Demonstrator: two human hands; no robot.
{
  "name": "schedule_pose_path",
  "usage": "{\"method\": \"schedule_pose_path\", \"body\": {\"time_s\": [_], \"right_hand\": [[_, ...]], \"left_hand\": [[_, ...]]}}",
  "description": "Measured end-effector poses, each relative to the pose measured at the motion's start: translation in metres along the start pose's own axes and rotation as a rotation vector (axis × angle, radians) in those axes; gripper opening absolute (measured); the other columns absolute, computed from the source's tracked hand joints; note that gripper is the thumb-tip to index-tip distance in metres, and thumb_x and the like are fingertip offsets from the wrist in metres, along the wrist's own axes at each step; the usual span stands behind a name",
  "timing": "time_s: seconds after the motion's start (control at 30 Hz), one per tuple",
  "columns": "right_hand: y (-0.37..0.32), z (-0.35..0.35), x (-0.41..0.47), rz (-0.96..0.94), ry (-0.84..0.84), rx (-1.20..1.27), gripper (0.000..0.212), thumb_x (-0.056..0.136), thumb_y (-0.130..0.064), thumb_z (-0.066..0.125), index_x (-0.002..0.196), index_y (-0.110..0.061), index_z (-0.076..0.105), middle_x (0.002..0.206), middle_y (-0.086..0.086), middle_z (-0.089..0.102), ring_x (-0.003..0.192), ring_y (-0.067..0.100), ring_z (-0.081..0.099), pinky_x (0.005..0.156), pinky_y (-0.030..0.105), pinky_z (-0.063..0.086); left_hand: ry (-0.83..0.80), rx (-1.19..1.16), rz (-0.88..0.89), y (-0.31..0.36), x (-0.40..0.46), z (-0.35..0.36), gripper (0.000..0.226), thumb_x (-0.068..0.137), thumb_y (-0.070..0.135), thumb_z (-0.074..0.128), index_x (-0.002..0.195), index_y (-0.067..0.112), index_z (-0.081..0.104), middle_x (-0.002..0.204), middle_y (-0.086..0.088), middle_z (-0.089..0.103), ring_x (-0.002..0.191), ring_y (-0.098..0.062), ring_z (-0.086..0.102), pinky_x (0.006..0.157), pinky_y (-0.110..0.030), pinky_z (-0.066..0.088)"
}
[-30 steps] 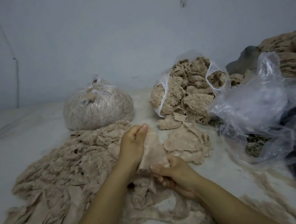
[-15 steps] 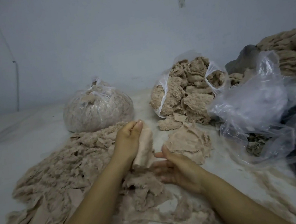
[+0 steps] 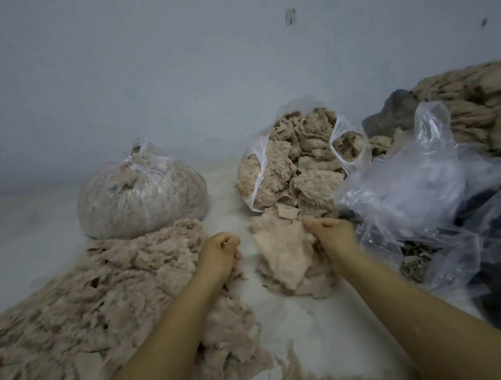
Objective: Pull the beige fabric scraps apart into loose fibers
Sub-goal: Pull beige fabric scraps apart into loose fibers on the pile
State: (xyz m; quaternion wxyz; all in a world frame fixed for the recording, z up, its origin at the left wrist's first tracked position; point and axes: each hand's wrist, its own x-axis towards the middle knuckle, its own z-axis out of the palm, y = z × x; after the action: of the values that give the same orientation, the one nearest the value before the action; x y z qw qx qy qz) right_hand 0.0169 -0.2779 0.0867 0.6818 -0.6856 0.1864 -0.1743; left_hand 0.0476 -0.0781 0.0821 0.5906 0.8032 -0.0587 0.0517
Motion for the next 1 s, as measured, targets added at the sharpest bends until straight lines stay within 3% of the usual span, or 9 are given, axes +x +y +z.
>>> {"method": "schedule_pose_path", "body": {"time_s": [0.13, 0.2, 0.3, 0.4, 0.47, 0.57, 0.73, 0.87, 1.0], "right_hand": [[0.018, -0.01, 0.002, -0.122, 0.203, -0.423, 0.03, 0.088, -0.038, 0.062, 0.108, -0.016, 0.058, 0.105, 0.006, 0.057, 0.093, 0.024, 0.058, 0.081, 0.035, 0.048], [0.023, -0.004, -0.018, -0.278, 0.208, -0.38, 0.017, 0.088, -0.032, 0.061, 0.098, -0.021, 0.055, 0.104, 0.002, 0.055, 0.088, 0.019, 0.055, 0.073, 0.03, 0.043], [0.03, 0.018, -0.053, -0.266, -0.167, -0.331, 0.018, 0.086, -0.036, 0.065, 0.08, -0.019, 0.062, 0.081, -0.003, 0.064, 0.077, 0.018, 0.06, 0.067, 0.028, 0.046], [0.03, 0.035, -0.084, -0.063, -0.641, -0.295, 0.052, 0.067, -0.06, 0.071, 0.097, -0.018, 0.068, 0.087, -0.006, 0.066, 0.074, 0.007, 0.062, 0.068, 0.021, 0.049], [0.035, 0.04, -0.094, -0.101, -0.76, -0.359, 0.045, 0.069, -0.052, 0.078, 0.093, -0.016, 0.066, 0.079, -0.013, 0.059, 0.067, -0.001, 0.055, 0.063, 0.013, 0.042], [0.043, 0.045, -0.101, -0.21, -0.697, -0.403, 0.038, 0.082, -0.027, 0.074, 0.062, -0.018, 0.043, 0.057, -0.013, 0.037, 0.052, 0.002, 0.034, 0.053, 0.02, 0.03], [0.041, 0.046, -0.108, 0.047, -0.572, 0.064, 0.022, 0.091, -0.013, 0.062, 0.071, -0.012, 0.052, 0.064, 0.005, 0.054, 0.058, 0.014, 0.053, 0.056, 0.023, 0.044], [0.04, 0.051, -0.113, 0.008, -0.534, 0.152, 0.016, 0.09, -0.013, 0.063, 0.085, -0.001, 0.054, 0.08, 0.015, 0.052, 0.076, 0.025, 0.049, 0.071, 0.037, 0.042], [0.039, 0.051, -0.116, -0.087, -0.508, 0.081, 0.029, 0.094, -0.014, 0.058, 0.066, -0.013, 0.049, 0.059, -0.007, 0.056, 0.059, 0.008, 0.054, 0.06, 0.019, 0.044]], "left_hand": [[-0.228, 0.102, 0.042, -0.008, -0.016, -0.036, 0.01, 0.091, 0.016, 0.061, 0.082, 0.015, 0.063, 0.062, 0.007, 0.063, 0.048, -0.003, 0.055, 0.047, -0.015, 0.045], [-0.478, 0.267, 0.058, -0.008, -0.028, -0.055, 0.02, 0.08, 0.025, 0.075, 0.097, 0.024, 0.065, 0.082, 0.012, 0.066, 0.07, 0.005, 0.06, 0.066, -0.009, 0.047], [-0.643, 0.636, 0.079, -0.012, -0.042, -0.065, 0.034, 0.077, 0.034, 0.077, 0.108, 0.028, 0.067, 0.106, 0.015, 0.064, 0.099, -0.001, 0.06, 0.084, -0.01, 0.045], [-0.553, 0.381, 0.127, -0.012, -0.055, -0.06, 0.004, 0.086, 0.017, 0.069, 0.084, 0.019, 0.072, 0.089, 0.002, 0.072, 0.084, -0.007, 0.065, 0.079, -0.018, 0.049], [-0.447, 0.2, 0.157, -0.013, -0.06, -0.056, 0.013, 0.089, 0.008, 0.062, 0.078, 0.015, 0.066, 0.073, 0.0, 0.065, 0.067, -0.005, 0.058, 0.064, -0.017, 0.046], [-0.286, 0.057, 0.141, -0.015, -0.068, -0.054, 0.018, 0.093, 0.005, 0.054, 0.076, 0.012, 0.057, 0.057, 0.008, 0.049, 0.05, -0.002, 0.045, 0.05, -0.018, 0.04], [-0.203, -0.176, 0.007, -0.022, -0.08, -0.045, 0.019, 0.1, 0.013, 0.041, 0.081, 0.01, 0.045, 0.066, -0.006, 0.05, 0.055, -0.013, 0.05, 0.053, -0.024, 0.046], [-0.196, -0.202, 0.033, -0.021, -0.084, -0.036, 0.022, 0.096, 0.031, 0.051, 0.084, 0.014, 0.06, 0.073, 0.002, 0.064, 0.066, -0.009, 0.061, 0.059, -0.02, 0.048], [0.103, -0.267, 0.024, -0.019, -0.077, -0.035, 0.026, 0.097, 0.015, 0.048, 0.071, 0.012, 0.05, 0.054, 0.0, 0.042, 0.043, -0.008, 0.039, 0.043, -0.023, 0.035]]}}
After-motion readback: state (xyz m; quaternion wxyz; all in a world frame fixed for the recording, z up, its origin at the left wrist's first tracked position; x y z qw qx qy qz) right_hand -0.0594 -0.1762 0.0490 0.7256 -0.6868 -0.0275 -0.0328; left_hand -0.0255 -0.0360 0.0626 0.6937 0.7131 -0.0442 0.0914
